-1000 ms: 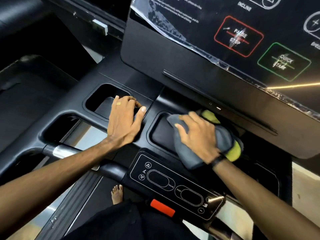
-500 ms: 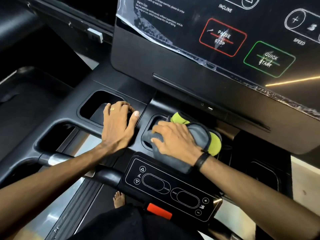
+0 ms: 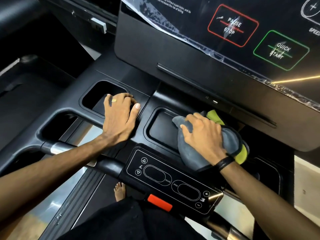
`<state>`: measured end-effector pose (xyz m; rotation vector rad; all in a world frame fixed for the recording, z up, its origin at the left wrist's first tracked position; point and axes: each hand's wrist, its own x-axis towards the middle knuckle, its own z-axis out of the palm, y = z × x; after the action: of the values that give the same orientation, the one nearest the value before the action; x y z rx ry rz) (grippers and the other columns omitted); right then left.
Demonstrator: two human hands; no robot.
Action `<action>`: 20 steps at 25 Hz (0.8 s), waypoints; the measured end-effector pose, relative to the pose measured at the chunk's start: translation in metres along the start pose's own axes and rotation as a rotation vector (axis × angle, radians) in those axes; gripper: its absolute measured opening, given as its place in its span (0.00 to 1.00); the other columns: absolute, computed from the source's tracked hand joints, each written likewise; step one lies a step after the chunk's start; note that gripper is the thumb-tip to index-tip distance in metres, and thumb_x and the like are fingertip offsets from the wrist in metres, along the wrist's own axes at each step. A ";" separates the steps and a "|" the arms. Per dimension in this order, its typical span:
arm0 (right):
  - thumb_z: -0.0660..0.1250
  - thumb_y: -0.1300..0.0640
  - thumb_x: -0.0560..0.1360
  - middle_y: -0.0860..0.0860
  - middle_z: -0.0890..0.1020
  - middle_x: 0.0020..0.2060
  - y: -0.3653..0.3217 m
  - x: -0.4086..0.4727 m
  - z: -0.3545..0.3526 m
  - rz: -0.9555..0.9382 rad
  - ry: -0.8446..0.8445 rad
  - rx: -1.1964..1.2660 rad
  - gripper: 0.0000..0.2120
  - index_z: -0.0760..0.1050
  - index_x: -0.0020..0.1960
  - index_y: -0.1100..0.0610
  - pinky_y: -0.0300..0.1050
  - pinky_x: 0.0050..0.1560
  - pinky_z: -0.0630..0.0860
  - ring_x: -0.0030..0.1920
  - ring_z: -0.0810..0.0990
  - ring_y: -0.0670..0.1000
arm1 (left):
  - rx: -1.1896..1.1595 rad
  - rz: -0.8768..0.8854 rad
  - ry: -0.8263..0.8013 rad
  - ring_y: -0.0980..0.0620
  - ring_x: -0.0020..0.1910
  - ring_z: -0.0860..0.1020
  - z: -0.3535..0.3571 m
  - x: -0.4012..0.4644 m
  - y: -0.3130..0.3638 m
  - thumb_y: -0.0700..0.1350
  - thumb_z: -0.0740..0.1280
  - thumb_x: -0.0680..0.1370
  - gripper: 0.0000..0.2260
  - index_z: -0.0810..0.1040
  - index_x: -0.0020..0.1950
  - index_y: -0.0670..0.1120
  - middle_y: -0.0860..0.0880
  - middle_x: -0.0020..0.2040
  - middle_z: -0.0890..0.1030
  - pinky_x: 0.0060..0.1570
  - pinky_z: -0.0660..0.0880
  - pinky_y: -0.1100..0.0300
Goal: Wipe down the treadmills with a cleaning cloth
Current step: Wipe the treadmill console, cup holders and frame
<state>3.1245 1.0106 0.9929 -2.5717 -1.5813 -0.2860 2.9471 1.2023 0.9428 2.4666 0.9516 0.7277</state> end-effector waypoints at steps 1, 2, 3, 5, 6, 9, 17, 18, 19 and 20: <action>0.74 0.50 0.71 0.50 0.80 0.40 0.013 -0.009 -0.003 0.011 -0.003 -0.007 0.09 0.76 0.43 0.54 0.46 0.30 0.67 0.35 0.82 0.60 | 0.000 0.002 -0.002 0.48 0.62 0.72 0.000 0.000 0.000 0.54 0.49 0.83 0.21 0.76 0.54 0.42 0.46 0.58 0.77 0.74 0.52 0.42; 0.74 0.51 0.71 0.51 0.80 0.40 0.025 -0.018 -0.006 0.028 -0.012 -0.015 0.09 0.76 0.43 0.54 0.46 0.30 0.69 0.36 0.82 0.60 | -0.003 0.006 -0.003 0.47 0.62 0.72 0.000 0.001 0.000 0.54 0.49 0.83 0.21 0.76 0.54 0.42 0.46 0.58 0.77 0.74 0.52 0.42; 0.74 0.51 0.71 0.51 0.80 0.40 0.036 -0.026 -0.010 0.045 -0.029 -0.023 0.09 0.77 0.43 0.55 0.47 0.30 0.71 0.36 0.82 0.60 | -0.006 0.009 -0.002 0.48 0.62 0.72 0.000 0.001 0.000 0.54 0.49 0.83 0.21 0.77 0.54 0.42 0.45 0.58 0.77 0.74 0.52 0.42; 0.74 0.52 0.72 0.51 0.80 0.41 0.054 -0.039 -0.016 0.065 -0.068 -0.032 0.08 0.78 0.44 0.55 0.49 0.32 0.74 0.38 0.82 0.60 | -0.016 0.013 0.000 0.48 0.62 0.72 0.000 0.001 0.000 0.54 0.49 0.83 0.22 0.77 0.54 0.42 0.45 0.58 0.77 0.74 0.52 0.42; 0.75 0.52 0.72 0.51 0.80 0.41 0.061 -0.044 -0.019 0.063 -0.090 -0.027 0.08 0.78 0.45 0.55 0.49 0.33 0.75 0.39 0.82 0.59 | -0.021 0.012 0.001 0.48 0.62 0.72 -0.001 0.001 0.000 0.54 0.49 0.83 0.22 0.77 0.54 0.42 0.45 0.58 0.77 0.74 0.52 0.42; 0.77 0.54 0.70 0.51 0.81 0.40 0.075 -0.053 -0.029 0.007 -0.150 0.017 0.09 0.80 0.46 0.56 0.50 0.33 0.77 0.38 0.82 0.60 | -0.028 0.005 0.010 0.48 0.63 0.72 -0.001 0.001 -0.001 0.54 0.48 0.83 0.22 0.77 0.54 0.42 0.46 0.59 0.77 0.74 0.52 0.42; 0.66 0.46 0.72 0.45 0.76 0.37 0.074 -0.066 -0.043 -0.346 -0.382 0.095 0.08 0.75 0.43 0.50 0.43 0.29 0.68 0.32 0.79 0.52 | -0.027 -0.004 0.055 0.48 0.59 0.71 0.000 0.002 0.001 0.54 0.48 0.83 0.22 0.77 0.52 0.42 0.46 0.55 0.78 0.71 0.55 0.40; 0.65 0.45 0.72 0.45 0.75 0.37 0.069 -0.063 -0.042 -0.360 -0.392 0.109 0.09 0.75 0.42 0.51 0.44 0.29 0.68 0.32 0.78 0.53 | -0.029 -0.004 0.057 0.48 0.59 0.71 0.000 0.002 0.001 0.54 0.48 0.83 0.22 0.76 0.51 0.42 0.46 0.55 0.77 0.71 0.55 0.40; 0.65 0.45 0.72 0.46 0.75 0.37 0.062 -0.056 -0.041 -0.368 -0.388 0.127 0.09 0.75 0.42 0.51 0.45 0.29 0.68 0.33 0.78 0.54 | -0.032 -0.003 0.057 0.48 0.59 0.71 0.001 0.003 0.002 0.54 0.49 0.83 0.21 0.76 0.51 0.42 0.46 0.55 0.77 0.72 0.55 0.40; 0.67 0.46 0.72 0.47 0.76 0.37 0.053 -0.049 -0.038 -0.374 -0.376 0.148 0.09 0.76 0.42 0.52 0.47 0.29 0.69 0.33 0.79 0.55 | -0.036 -0.003 0.054 0.48 0.59 0.71 0.001 0.003 0.002 0.54 0.49 0.83 0.21 0.76 0.51 0.43 0.47 0.55 0.77 0.72 0.54 0.40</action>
<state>3.1462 0.9368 1.0200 -2.2997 -2.1182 0.2969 2.9502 1.2029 0.9439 2.4254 0.9533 0.8071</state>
